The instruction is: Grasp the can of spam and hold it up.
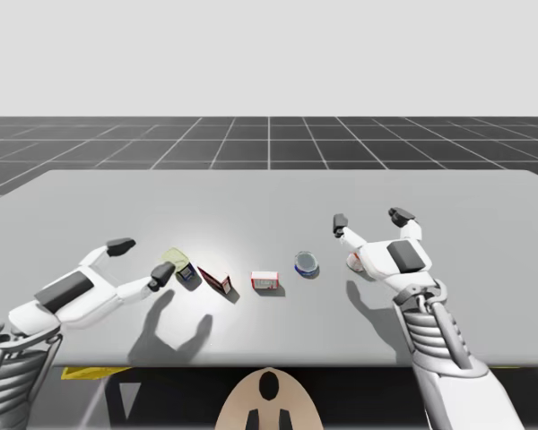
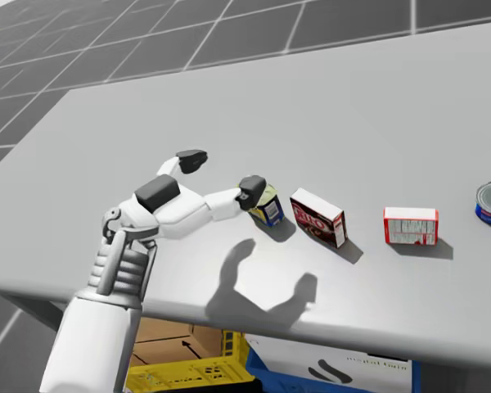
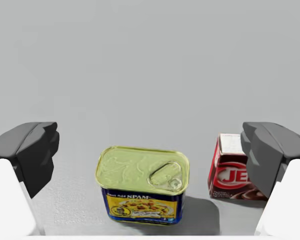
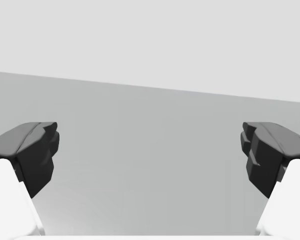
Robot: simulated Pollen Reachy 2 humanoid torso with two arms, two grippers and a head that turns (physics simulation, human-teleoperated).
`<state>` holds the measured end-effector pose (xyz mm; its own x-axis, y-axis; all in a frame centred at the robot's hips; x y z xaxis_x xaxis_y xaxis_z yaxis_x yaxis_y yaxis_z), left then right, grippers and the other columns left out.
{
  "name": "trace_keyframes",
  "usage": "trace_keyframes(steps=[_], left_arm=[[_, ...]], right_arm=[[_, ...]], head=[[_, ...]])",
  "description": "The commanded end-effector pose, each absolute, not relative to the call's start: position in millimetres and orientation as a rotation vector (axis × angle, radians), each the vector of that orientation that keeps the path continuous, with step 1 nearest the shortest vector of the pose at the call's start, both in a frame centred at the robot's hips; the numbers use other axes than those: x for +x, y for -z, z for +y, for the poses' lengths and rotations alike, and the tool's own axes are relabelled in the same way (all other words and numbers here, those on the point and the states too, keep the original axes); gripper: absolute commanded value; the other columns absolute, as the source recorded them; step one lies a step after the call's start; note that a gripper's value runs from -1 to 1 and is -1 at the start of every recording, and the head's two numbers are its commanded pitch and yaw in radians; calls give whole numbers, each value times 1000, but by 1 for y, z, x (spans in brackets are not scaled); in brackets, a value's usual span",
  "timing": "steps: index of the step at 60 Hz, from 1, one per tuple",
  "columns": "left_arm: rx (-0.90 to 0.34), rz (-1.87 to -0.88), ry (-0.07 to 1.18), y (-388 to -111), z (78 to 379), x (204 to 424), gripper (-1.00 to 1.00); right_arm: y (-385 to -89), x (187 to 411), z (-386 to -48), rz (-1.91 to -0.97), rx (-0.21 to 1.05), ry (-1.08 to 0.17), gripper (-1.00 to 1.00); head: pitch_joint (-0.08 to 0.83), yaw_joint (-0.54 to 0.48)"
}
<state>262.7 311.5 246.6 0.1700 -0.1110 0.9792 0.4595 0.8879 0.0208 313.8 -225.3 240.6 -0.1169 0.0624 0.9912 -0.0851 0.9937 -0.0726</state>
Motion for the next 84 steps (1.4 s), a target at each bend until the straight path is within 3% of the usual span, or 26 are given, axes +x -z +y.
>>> trace_keyframes(steps=[1, 22, 52, 69, 80, 81, 82, 83, 84], left_arm=[[-335, -1263, 463, -222, 324, 260, -1000], [-334, -1153, 462, -185, 328, 279, -1000], [-281, -1104, 425, -176, 307, 321, -1000], [-261, -1093, 419, -169, 293, 330, -1000], [-219, -1035, 436, -158, 295, 327, -1000], [-215, -1035, 440, -157, 295, 327, -915], [-208, -1035, 444, -157, 295, 326, 348], [-206, -1034, 448, -157, 295, 326, 773], [-205, -1035, 449, -157, 295, 326, 899]], right_arm=[[-239, 314, -225, -1678, 20, -127, -1000], [-240, 315, -225, -1682, 23, -126, -1000], [-242, 314, -227, -1686, 25, -120, -1000], [-243, 314, -228, -1690, 28, -115, -1000], [-244, 314, -228, -1691, 29, -112, -1000], [-244, 314, -228, -1691, 29, -112, -1000], [-244, 314, -228, -1692, 29, -112, -1000], [-244, 314, -228, -1692, 29, -112, -1000], [-244, 314, -228, -1692, 29, -111, -1000]], head=[[671, 418], [671, 421], [669, 412], [664, 408], [664, 405], [663, 405], [662, 406], [662, 406], [661, 406]])
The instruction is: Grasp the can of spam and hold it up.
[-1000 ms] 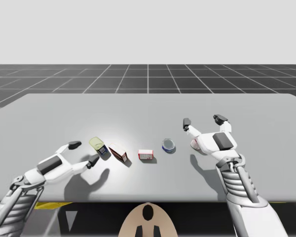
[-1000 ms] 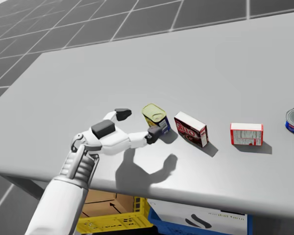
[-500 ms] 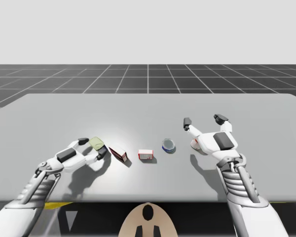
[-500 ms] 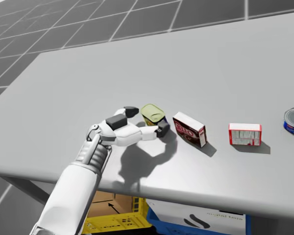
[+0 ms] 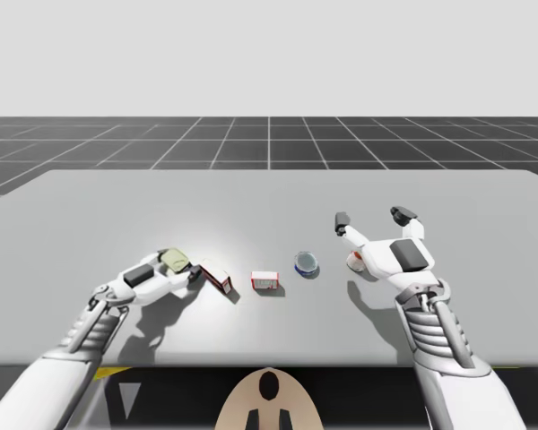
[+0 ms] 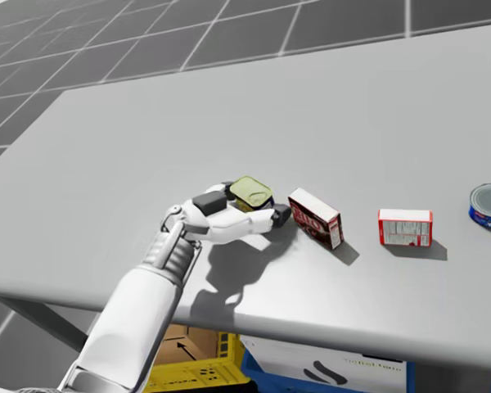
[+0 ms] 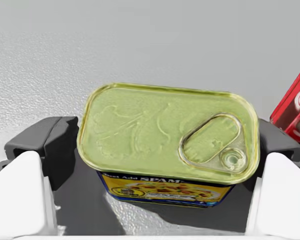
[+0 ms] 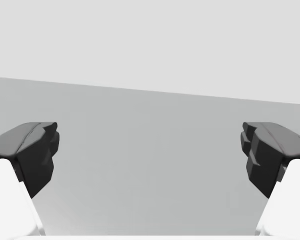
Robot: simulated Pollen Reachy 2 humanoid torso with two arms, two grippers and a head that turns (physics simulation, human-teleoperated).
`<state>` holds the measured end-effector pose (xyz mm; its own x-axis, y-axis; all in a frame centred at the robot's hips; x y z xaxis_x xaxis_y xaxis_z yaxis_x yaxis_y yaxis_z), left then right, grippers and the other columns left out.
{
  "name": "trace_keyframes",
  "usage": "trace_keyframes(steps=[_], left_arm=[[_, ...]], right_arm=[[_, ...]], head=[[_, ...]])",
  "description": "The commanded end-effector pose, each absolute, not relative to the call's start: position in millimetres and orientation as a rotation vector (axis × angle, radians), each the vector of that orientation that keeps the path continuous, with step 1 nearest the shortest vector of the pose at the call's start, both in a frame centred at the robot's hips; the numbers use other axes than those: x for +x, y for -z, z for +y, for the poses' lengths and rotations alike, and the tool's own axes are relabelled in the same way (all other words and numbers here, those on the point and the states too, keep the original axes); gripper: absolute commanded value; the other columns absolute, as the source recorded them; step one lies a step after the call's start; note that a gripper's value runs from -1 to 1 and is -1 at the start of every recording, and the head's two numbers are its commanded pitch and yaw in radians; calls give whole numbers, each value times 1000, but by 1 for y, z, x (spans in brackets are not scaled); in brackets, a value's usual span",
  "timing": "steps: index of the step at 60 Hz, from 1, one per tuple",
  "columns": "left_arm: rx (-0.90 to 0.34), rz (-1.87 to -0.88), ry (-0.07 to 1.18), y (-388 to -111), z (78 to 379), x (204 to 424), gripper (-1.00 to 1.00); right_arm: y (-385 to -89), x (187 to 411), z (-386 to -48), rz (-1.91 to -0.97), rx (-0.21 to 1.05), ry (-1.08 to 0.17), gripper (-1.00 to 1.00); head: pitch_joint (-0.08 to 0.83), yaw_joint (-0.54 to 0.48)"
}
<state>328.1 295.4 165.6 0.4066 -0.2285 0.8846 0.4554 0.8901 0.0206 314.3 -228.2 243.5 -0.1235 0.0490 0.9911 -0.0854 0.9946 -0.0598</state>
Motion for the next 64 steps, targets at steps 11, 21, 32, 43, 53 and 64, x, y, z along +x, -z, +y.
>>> trace_keyframes(steps=[11, 21, 32, 43, 53, 64], left_arm=[[-200, -1052, 453, -158, 296, 326, 1000], [-182, -1068, 472, -157, 297, 323, 990], [-166, -1110, 495, -178, 296, 320, 981], [-115, -1202, 547, -247, 297, 312, 984], [-36, -1299, 592, -314, 295, 300, 990], [3, -1654, 427, -392, 284, 294, 1000]], right_arm=[[-244, 314, -229, -1693, 28, -108, -1000], [-244, 314, -229, -1689, 30, -102, -1000], [-243, 314, -230, -1686, 30, -105, -1000], [-243, 314, -231, -1692, 25, -108, -1000], [-245, 316, -235, -1682, 13, -77, -1000], [-245, 316, -236, -1683, 18, -83, -1000]], head=[[576, 409], [351, 409], [279, 420], [264, 423], [263, 422], [257, 419]])
